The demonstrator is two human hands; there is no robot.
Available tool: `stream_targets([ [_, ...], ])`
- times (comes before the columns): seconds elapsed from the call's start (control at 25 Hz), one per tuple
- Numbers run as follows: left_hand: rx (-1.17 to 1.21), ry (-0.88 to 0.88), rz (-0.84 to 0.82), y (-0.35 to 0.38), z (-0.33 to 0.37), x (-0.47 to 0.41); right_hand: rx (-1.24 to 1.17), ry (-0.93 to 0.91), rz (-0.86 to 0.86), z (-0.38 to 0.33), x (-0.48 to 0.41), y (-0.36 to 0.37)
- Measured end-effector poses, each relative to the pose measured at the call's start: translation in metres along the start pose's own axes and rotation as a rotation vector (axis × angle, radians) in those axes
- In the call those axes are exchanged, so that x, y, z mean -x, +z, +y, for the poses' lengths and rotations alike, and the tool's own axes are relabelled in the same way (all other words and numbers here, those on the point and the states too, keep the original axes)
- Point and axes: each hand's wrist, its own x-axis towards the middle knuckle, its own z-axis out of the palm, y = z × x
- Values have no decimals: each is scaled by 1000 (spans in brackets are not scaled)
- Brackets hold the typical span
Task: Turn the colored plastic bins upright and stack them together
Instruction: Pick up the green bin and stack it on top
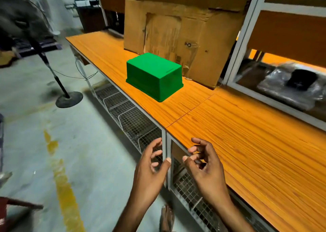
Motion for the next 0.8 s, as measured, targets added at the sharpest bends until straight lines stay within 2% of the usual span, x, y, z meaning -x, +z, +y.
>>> stream_targets([
  [0.36, 17, 14, -105, -47, 1, -209, 81, -76, 154, -13, -221, 78],
  [0.56, 7, 54, -216, -69, -5, -320, 281, -92, 250, -14, -336, 117],
  [0.72, 44, -3, -289, -81, -15, -392, 445, -52, 358, -10, -413, 139],
  [0.8, 25, -32, -302, -83, -19, -418, 568, -21, 358, -10, -453, 143],
])
